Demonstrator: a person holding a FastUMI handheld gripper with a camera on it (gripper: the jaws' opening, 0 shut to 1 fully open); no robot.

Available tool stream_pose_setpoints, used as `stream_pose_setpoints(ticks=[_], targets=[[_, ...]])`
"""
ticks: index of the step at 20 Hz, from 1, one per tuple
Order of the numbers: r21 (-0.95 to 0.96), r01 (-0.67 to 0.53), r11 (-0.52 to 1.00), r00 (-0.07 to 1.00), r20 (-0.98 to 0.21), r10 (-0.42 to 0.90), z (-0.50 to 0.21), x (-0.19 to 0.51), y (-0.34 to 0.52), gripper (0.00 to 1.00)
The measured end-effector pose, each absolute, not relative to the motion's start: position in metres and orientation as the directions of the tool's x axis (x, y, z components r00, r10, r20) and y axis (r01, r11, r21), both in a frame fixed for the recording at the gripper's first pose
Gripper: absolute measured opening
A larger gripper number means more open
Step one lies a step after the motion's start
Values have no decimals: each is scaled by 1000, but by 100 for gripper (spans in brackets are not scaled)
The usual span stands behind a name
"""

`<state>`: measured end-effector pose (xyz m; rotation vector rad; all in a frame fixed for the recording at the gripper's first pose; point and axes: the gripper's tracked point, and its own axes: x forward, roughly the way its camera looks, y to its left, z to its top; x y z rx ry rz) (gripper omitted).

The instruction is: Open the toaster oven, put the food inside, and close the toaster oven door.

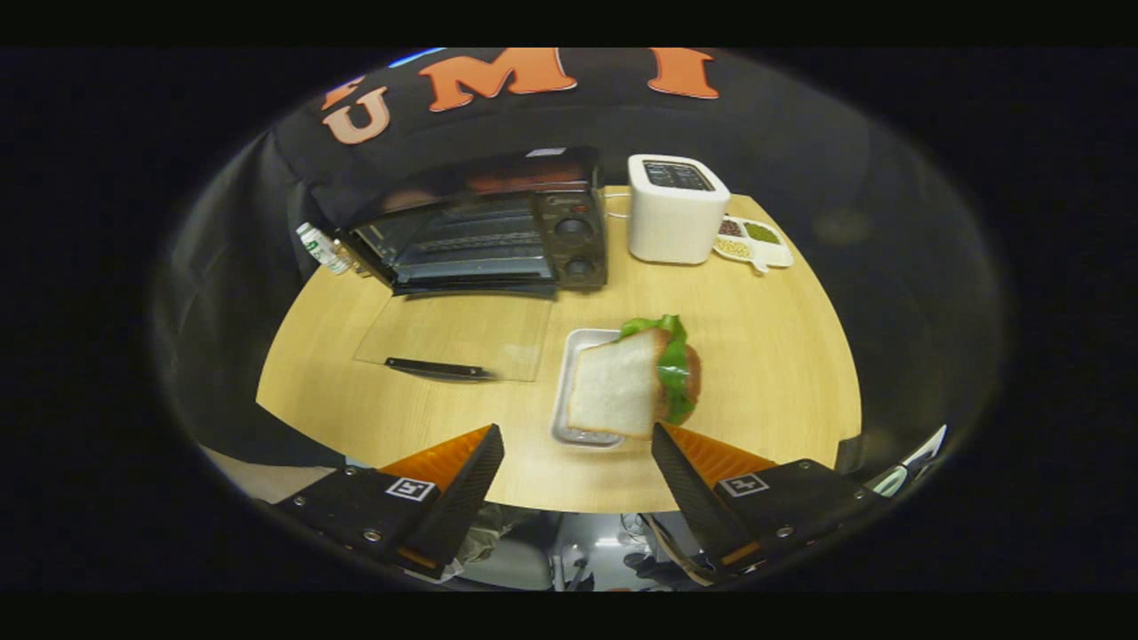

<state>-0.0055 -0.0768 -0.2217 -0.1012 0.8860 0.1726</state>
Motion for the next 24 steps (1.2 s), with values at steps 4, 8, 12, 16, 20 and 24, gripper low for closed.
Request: stream_pose_setpoints(ticks=[4, 8, 12, 16, 20, 24], targets=[[60, -161, 985, 587, -797, 145, -230, 18, -96, 99], [123, -142, 982, 539, -823, 181, -248, 41, -105, 100], [226, -131, 965, 492, -830, 261, -263, 55, -98, 99], [265, -134, 955, 441, -847, 297, -278, 61, -95, 98], [281, -150, 948, 401, -859, 318, -289, 59, -90, 83], [335, -131, 933, 357, -862, 360, -292, 56, -82, 51]])
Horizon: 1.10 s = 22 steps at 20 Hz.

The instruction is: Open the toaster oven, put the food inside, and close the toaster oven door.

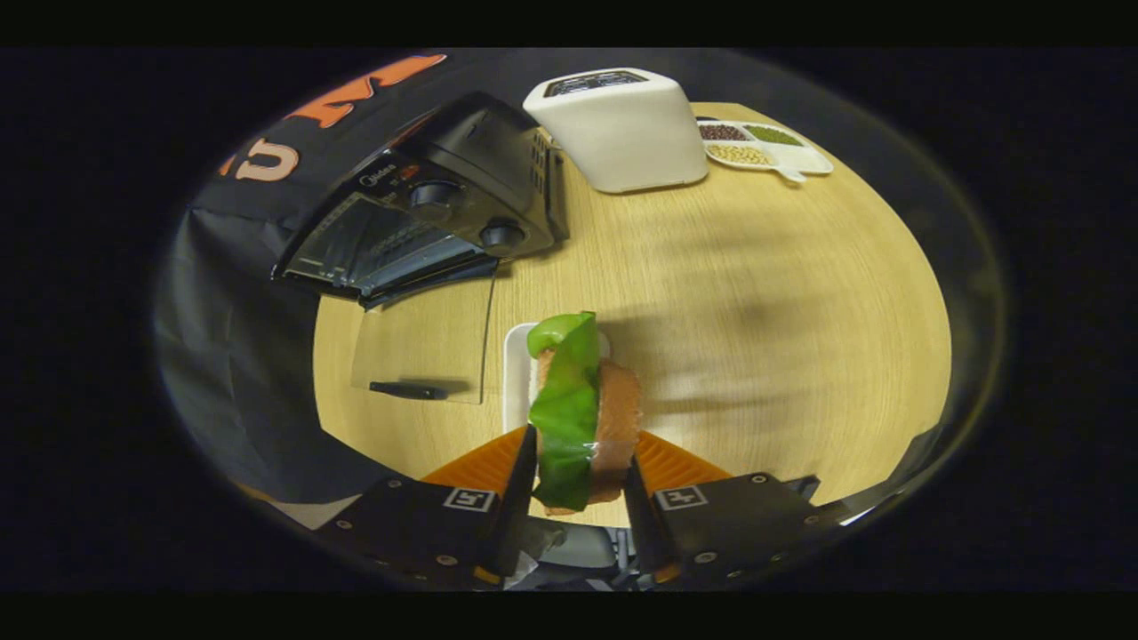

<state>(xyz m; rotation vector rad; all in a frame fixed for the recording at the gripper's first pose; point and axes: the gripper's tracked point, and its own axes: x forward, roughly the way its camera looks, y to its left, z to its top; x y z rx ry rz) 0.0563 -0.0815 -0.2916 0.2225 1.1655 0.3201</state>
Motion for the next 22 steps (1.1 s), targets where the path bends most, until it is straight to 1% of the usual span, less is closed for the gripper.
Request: stream_pose_setpoints(ticks=[1, 3, 6, 10, 16, 19, 22], targets=[[327, -126, 937, 370, -861, 350, -290, 57, -82, 41], [307, -129, 943, 385, -861, 333, -289, 57, -82, 35], [267, -133, 954, 410, -862, 299, -282, 56, -80, 28], [262, -138, 955, 453, -841, 297, -256, 55, -71, 27], [284, -111, 952, 525, -797, 299, -223, 48, -61, 27], [345, -73, 936, 581, -748, 321, -208, 47, -51, 26], [426, -58, 903, 641, -678, 361, -192, 46, -35, 26]])
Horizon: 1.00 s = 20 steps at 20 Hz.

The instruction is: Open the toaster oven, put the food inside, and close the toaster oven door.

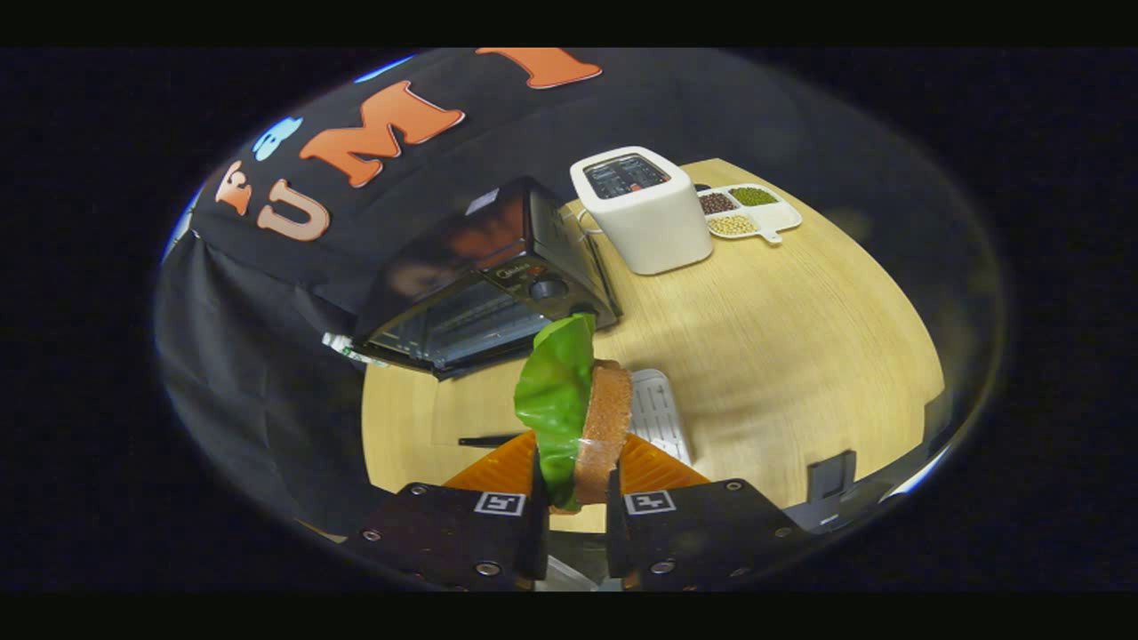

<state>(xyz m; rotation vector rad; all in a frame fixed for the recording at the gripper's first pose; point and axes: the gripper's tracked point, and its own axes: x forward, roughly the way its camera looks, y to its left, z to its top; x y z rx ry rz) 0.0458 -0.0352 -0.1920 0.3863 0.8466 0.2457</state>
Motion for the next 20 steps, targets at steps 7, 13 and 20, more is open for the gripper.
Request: stream_pose_setpoints(ticks=[7, 13, 20], targets=[[643, -53, 764, 753, -477, 453, -169, 46, 32, 26], [793, -8, 609, 815, -347, 464, -188, 68, 90, 26], [883, 46, 468, 894, -245, 375, -208, 125, 126, 26]])
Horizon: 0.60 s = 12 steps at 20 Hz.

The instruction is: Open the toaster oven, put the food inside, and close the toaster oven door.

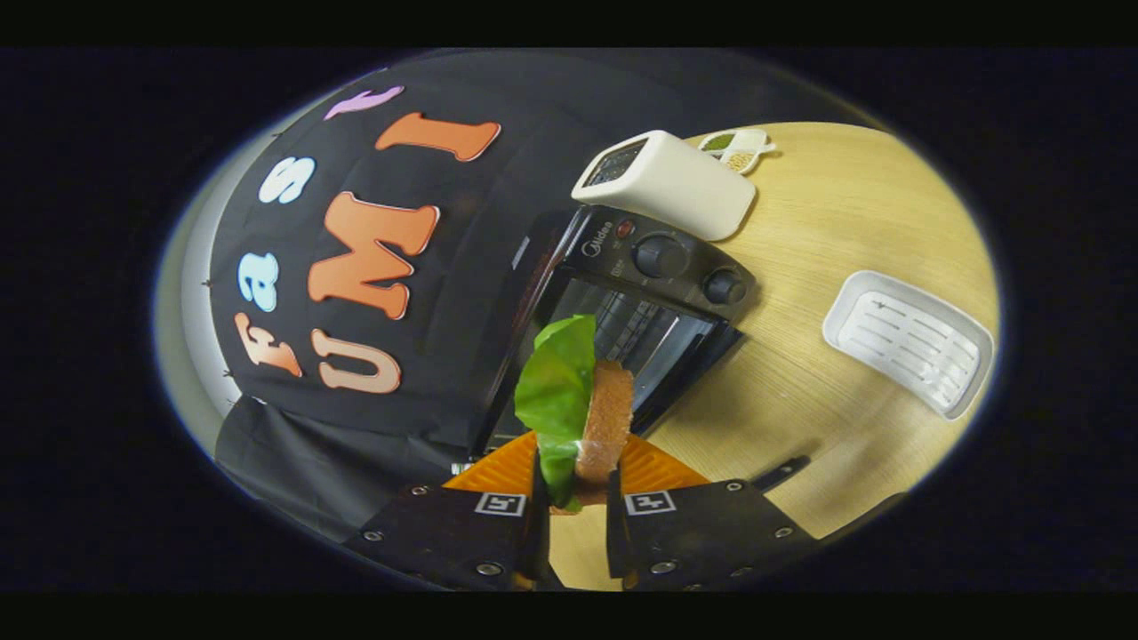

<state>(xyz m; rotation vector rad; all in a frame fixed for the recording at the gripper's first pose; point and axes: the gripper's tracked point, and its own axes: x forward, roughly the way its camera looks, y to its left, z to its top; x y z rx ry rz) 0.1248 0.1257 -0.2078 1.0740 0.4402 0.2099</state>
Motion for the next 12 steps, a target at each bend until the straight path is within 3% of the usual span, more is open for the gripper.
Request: stream_pose_setpoints(ticks=[12], targets=[[927, 188, 324, 945, -260, 197, -238, 211, 141, 27]])
